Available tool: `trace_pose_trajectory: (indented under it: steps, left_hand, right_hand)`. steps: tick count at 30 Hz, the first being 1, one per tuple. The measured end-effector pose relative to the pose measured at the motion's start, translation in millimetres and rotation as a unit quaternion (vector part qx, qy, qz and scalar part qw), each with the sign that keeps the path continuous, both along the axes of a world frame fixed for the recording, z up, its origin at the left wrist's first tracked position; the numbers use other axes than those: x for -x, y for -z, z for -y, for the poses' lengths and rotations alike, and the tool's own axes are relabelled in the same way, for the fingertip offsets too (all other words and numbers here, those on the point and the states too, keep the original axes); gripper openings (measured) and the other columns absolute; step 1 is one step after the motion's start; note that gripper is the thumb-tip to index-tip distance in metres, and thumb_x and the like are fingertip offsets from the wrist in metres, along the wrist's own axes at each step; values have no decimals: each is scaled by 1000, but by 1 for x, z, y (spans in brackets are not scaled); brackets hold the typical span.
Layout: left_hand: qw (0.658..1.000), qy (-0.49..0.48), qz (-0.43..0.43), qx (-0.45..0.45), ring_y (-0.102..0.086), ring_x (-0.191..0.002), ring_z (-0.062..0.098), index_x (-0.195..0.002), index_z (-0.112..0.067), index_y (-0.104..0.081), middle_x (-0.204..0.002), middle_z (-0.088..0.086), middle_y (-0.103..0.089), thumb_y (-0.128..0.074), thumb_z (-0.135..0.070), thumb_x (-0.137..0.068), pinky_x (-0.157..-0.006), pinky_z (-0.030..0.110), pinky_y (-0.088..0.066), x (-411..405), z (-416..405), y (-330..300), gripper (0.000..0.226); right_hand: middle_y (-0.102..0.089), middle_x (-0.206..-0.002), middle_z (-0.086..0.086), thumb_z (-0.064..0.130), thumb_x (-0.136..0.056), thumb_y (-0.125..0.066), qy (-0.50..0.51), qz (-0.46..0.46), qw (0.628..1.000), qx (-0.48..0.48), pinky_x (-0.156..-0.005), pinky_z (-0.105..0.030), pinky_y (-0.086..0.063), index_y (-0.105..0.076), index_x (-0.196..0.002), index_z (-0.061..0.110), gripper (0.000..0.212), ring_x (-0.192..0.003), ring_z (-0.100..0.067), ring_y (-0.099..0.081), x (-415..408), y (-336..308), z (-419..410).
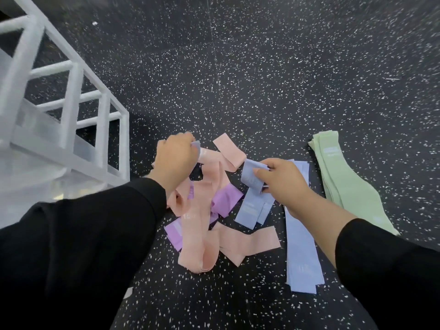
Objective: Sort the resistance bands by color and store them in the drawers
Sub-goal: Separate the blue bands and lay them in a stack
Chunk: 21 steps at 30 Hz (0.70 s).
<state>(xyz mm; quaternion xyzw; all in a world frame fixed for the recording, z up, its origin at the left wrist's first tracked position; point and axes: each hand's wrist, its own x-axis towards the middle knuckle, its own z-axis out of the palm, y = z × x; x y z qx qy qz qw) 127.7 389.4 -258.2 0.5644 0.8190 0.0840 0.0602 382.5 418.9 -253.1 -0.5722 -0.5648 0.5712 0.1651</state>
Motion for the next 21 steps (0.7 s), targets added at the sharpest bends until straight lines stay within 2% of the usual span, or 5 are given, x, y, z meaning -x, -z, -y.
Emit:
trace_pose_trajectory:
  steps: [7, 11, 16, 19, 21]
  left_hand:
    - [971, -80, 129, -185, -59, -81, 33, -84, -16, -62, -79, 2, -64, -34, -27, -97, -80, 47, -49, -35, 42, -90, 33]
    - [947, -86, 169, -259, -60, -96, 32, -100, -17, -66, -99, 4, -69, -38, -22, -97, -90, 54, -48, -47, 65, -135, 29]
    - [921, -92, 191, -328, -57, -108, 29, -118, -19, -65, -116, 3, -67, -39, -16, -100, -97, 54, -44, -57, 95, -209, 32]
    - [907, -41, 205, -367, -58, -109, 21, -119, -18, -64, -116, -1, -66, -40, -16, -101, -100, 45, -46, -68, 113, -256, 30]
    - [906, -10, 240, -348, -57, -94, 2, -118, -22, -64, -106, -13, -65, -46, -19, -104, -91, 23, -46, -77, 127, -287, 24]
  right_hand:
    - [-32, -60, 0, 5, -89, -53, 10, -29, 999, -39, -56, -34, -27, -50, -67, 12, 22, -57, -20, -28, 4, -70, 6]
    - [-38, -66, -8, 9, -91, -55, -8, -46, 995, -86, -59, -36, -30, -54, -86, -7, 17, -62, -21, -35, 8, -117, 23]
    - [-50, -72, -6, 11, -90, -60, -23, -72, 989, -130, -65, -36, -40, -69, -87, 5, 11, -68, -19, -41, 18, -191, 48]
    - [-55, -76, -9, 17, -85, -61, -24, -89, 983, -157, -67, -39, -43, -72, -86, 11, 12, -71, -20, -46, 19, -239, 60]
    - [-57, -77, -9, 24, -78, -60, -23, -104, 980, -167, -67, -42, -44, -73, -87, 14, 19, -72, -21, -47, 17, -272, 70]
